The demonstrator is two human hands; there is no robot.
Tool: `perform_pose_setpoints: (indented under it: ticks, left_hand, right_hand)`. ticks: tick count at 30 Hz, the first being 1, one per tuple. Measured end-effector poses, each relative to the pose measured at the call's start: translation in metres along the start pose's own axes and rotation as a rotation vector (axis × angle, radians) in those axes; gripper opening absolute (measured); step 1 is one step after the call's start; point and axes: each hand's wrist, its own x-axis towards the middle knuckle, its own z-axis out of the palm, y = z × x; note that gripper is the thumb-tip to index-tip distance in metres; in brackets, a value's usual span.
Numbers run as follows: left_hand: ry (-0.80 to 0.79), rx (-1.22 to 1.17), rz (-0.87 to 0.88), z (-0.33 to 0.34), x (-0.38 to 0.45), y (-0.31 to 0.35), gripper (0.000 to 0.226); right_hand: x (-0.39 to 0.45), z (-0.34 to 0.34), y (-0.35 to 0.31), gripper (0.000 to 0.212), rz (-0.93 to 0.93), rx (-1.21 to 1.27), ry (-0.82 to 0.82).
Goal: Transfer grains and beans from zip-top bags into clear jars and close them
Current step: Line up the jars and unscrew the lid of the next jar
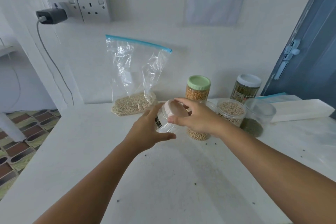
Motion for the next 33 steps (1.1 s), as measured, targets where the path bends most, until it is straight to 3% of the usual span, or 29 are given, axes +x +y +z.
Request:
perform_pose_setpoints:
  ticks: [4,10,13,19,25,28,30,33]
  left_hand:
    - [-0.011,0.04,0.009,0.002,0.004,0.002,0.105]
    - [-0.081,-0.017,0.022,-0.006,0.007,0.0,0.102]
    - [-0.064,-0.007,0.015,-0.002,0.009,0.002,0.102]
    - [-0.012,-0.052,-0.026,-0.002,0.007,-0.003,0.105]
    - [0.016,-0.057,-0.039,-0.001,0.002,-0.002,0.105]
    - [0.009,-0.035,-0.021,0.001,0.003,0.001,0.102]
    - [0.007,-0.026,-0.011,0.002,0.003,0.002,0.103]
    - [-0.002,-0.052,-0.007,0.001,0.003,0.002,0.102]
  right_hand:
    - [-0.003,-0.004,0.008,0.093,-0.018,0.043,-0.024]
    - [0.0,-0.021,0.016,0.093,-0.192,-0.139,-0.18]
    - [0.002,-0.024,0.015,0.099,-0.162,-0.121,-0.217]
    - [0.011,-0.015,0.008,0.091,-0.092,-0.2,-0.091]
    - [0.017,-0.029,0.019,0.087,-0.193,-0.179,-0.263]
    - [0.02,-0.025,0.013,0.093,-0.129,-0.124,-0.216]
    - [0.021,-0.018,0.006,0.101,-0.1,-0.218,-0.151]
    - [0.019,-0.014,0.004,0.09,-0.149,-0.245,-0.115]
